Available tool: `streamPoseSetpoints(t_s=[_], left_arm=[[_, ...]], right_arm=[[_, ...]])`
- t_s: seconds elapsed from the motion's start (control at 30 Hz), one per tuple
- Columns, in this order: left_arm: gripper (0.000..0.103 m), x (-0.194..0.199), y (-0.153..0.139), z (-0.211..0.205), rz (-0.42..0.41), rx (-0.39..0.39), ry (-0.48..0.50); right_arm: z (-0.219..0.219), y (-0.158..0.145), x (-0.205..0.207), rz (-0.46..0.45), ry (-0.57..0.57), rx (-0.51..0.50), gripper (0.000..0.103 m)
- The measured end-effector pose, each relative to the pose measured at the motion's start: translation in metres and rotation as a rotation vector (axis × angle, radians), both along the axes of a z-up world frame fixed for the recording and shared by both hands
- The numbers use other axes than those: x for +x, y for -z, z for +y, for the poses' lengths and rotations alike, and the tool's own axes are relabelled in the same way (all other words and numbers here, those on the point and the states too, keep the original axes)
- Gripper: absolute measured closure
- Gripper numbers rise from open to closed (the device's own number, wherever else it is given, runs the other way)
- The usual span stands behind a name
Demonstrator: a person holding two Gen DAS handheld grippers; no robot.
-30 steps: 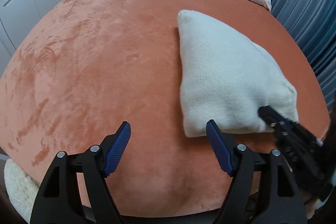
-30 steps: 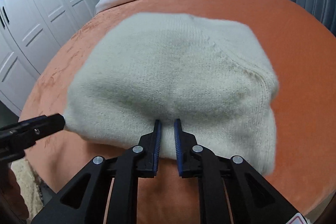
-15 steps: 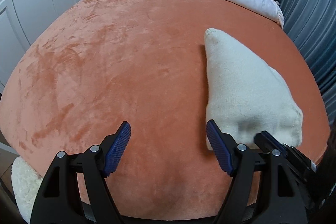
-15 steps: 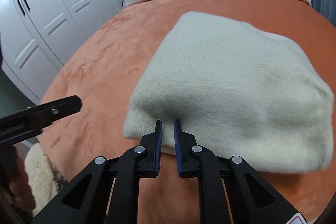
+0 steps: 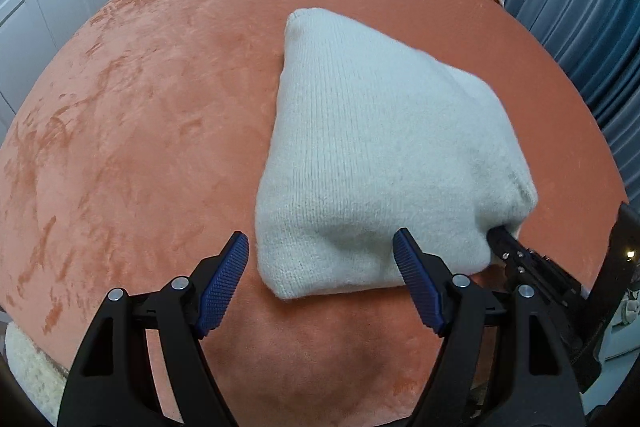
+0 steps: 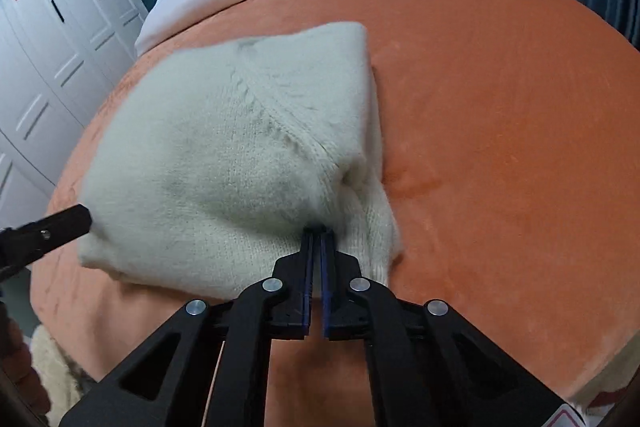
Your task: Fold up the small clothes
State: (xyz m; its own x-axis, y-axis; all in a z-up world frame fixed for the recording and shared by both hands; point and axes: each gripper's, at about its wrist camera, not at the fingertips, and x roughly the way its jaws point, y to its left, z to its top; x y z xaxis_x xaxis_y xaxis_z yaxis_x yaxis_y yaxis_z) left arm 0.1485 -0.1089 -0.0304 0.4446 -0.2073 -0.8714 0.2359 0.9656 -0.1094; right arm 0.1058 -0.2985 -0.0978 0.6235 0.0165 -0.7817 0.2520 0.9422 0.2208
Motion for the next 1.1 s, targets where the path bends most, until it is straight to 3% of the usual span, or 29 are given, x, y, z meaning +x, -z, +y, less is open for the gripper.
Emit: streamPoseSetpoints(t_s=[0.17, 0.37, 0.5, 0.6, 0.8, 0.93, 1.1], left_arm=[[0.030, 0.000, 0.008, -0.001, 0.033, 0.009, -0.013], [0.029, -0.005, 0.004, -0.005, 0.037, 0.001, -0.018], [0.025, -0.006, 0.001, -0.007, 0.036, 0.000, -0.015], [0.023, -0.008, 0.000, -0.009, 0.036, -0.010, -0.012], [0.015, -0.004, -0.002, -0.006, 0.042, -0.062, 0.001], [0.011, 0.007, -0.005, 0.008, 0.057, -0.188, -0.017], [0.010, 0.032, 0.002, 0.022, 0.074, -0.276, -0.071]], right_arm=[[-0.005, -0.029, -0.022, -0.037, 0.019, 0.045, 0.102], [-0.013, -0.049, -0.066, -0.078, 0.091, 0.090, 0.084], [-0.011, -0.049, -0.070, -0.071, 0.107, 0.069, 0.052], [-0.007, -0.046, -0.065, -0.061, 0.104, 0.068, 0.041], [-0.007, -0.037, -0.057, -0.053, 0.096, 0.109, 0.036], [-0.017, -0.032, -0.049, -0.076, 0.104, 0.166, 0.030], [-0.029, -0.025, -0.027, -0.097, 0.096, 0.232, 0.029]])
